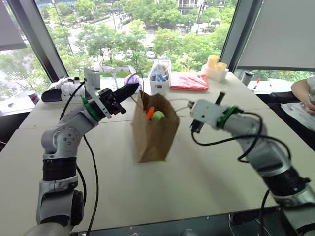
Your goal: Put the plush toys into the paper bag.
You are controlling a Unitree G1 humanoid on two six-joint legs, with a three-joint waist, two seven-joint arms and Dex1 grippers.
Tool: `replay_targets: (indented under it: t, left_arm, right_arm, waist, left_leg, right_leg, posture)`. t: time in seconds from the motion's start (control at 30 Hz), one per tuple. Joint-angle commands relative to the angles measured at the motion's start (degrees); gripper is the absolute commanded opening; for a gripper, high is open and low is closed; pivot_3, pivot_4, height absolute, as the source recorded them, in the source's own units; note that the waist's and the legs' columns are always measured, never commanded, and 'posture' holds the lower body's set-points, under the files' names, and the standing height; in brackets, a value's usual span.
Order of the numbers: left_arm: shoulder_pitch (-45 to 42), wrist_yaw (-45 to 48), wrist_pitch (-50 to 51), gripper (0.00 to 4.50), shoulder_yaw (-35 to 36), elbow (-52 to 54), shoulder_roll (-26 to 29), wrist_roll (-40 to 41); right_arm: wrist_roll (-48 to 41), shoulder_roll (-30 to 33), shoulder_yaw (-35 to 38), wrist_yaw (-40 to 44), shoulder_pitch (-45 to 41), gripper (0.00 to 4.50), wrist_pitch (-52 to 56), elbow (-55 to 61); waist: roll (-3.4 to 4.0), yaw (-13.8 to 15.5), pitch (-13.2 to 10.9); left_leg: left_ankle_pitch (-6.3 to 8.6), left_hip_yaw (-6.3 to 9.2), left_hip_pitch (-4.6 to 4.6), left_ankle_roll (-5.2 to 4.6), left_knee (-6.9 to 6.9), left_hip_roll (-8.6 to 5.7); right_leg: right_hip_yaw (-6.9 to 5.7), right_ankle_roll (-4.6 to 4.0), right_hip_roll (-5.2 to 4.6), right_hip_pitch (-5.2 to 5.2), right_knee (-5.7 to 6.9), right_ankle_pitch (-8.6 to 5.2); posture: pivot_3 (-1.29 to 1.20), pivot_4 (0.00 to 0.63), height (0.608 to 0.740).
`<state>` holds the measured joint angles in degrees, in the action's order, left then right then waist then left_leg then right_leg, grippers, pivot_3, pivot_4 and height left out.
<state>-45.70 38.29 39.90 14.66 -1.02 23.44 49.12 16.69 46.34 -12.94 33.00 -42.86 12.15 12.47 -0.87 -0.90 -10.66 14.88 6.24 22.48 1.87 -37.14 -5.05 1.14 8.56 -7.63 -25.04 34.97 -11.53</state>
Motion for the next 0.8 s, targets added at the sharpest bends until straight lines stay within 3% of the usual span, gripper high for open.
replay_targets:
  t: [0.03, 0.27, 0.53, 0.63, 0.73, 0.8]
  left_arm:
    - [1.0, -0.3, -1.7, 0.00, -0.2, 2.6, -0.8, -0.5]
    - [5.0, -0.2, -2.2, 0.00, -2.5, 4.6, -1.2, -2.7]
    - [11.2, -1.0, -1.2, 0.00, -6.8, 6.7, -0.1, -7.4]
    - [10.6, 0.2, -0.5, 0.85, -7.0, 7.4, 0.2, -6.7]
    - [10.4, 0.9, 1.1, 2.26, -6.8, 8.1, 0.1, -5.2]
    - [10.0, 0.7, 2.5, 3.29, -5.8, 8.6, -0.2, -3.3]
  right_arm:
    - [2.0, 1.6, 1.4, 0.2, -3.0, 0.04, -8.7, -0.7]
    - [0.8, 0.9, 1.5, 4.4, -3.2, 0.04, -13.6, -0.1]
    - [-3.2, 1.4, 1.6, 13.8, 4.4, 0.04, -11.3, 5.9]
    - [-4.3, 2.1, 2.7, 16.2, 5.5, 0.00, -9.7, 7.8]
    - [-4.8, 2.6, 3.7, 17.3, 5.9, 0.92, -8.7, 9.0]
    - [-5.2, 3.1, 4.4, 18.0, 6.0, 1.90, -7.9, 9.6]
  waist:
    - [0.00, 0.0, 0.0]
    - [-0.01, 0.0, 0.0]
    - [-0.03, 0.3, 0.0]
    - [-0.03, 0.2, 0.0]
    - [-0.02, 0.2, 0.0]
    - [-0.02, 0.2, 0.0]
  left_leg:
    - [0.00, -0.02, 0.00, 0.00, 0.00, 0.00]
    - [0.00, -0.01, 0.00, 0.00, -0.02, 0.01]
    - [0.00, 0.03, -0.03, -0.02, -0.07, 0.00]
    - [0.05, 0.06, -0.03, -0.09, -0.09, 0.01]
    - [0.15, 0.13, -0.05, -0.26, -0.09, 0.01]
    - [0.15, 0.16, -0.05, -0.27, -0.09, 0.01]
  right_leg:
    - [0.00, 0.00, 0.00, 0.02, -0.01, 0.00]
    - [0.01, 0.00, 0.00, 0.03, -0.02, 0.00]
    - [0.01, 0.00, 0.00, 0.14, -0.05, 0.00]
    - [0.00, -0.01, 0.01, 0.15, -0.05, 0.00]
    - [0.00, -0.01, 0.01, 0.14, -0.04, 0.00]
    - [0.01, -0.01, 0.00, 0.14, -0.04, 0.00]
  posture:
    - [0.00, 0.150, 0.740]
    - [0.00, 0.150, 0.740]
    - [0.00, 0.150, 0.740]
    - [0.00, 0.150, 0.740]
    - [0.00, 0.150, 0.740]
    - [0.00, 0.150, 0.740]
